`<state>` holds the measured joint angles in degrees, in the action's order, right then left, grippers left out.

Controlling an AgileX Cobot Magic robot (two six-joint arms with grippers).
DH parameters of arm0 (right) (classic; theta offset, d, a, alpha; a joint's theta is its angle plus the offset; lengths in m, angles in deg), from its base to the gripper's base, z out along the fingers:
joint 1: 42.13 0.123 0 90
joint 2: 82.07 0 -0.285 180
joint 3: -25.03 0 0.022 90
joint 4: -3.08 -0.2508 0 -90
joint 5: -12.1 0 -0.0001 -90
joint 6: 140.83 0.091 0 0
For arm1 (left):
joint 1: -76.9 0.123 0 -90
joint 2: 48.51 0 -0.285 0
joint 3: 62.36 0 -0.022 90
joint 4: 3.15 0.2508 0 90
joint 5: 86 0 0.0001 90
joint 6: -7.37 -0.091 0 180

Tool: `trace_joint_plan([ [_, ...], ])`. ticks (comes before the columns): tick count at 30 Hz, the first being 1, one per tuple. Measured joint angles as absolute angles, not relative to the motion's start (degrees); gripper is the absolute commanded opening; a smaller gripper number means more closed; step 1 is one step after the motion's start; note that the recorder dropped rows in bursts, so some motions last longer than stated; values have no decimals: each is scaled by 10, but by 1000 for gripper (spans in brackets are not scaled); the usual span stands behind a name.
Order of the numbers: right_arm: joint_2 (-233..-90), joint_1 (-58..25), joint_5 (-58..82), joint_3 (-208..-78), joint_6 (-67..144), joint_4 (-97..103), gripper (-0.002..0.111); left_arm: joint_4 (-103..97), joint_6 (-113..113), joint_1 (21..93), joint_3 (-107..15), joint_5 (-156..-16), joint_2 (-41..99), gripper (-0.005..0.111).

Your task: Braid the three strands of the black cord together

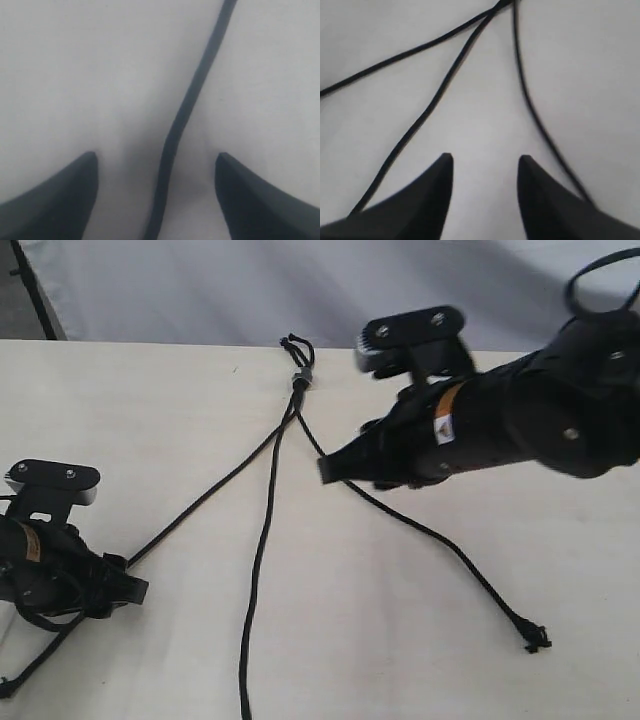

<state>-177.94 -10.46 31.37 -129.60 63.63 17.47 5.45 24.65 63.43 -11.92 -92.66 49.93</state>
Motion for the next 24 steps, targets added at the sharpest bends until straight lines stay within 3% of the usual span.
trace_joint_plan([
  [11, -1899, 95, 369, -1326, 636, 84, 56, 53, 253, 634, -119, -936, 499, 64],
  [17, -1952, 152, 409, -1369, 639, 62, 56, 53, 253, 634, -119, -940, 499, 64],
  [19, -1975, 152, 420, -1379, 639, 57, 48, 53, 253, 634, -119, -943, 499, 64],
  [23, -2005, 152, 434, -1386, 637, 58, 6, 53, 253, 634, -119, -943, 499, 64],
  [24, -2007, 152, 436, -1387, 631, 58, 0, 53, 253, 634, -119, -943, 499, 64],
])
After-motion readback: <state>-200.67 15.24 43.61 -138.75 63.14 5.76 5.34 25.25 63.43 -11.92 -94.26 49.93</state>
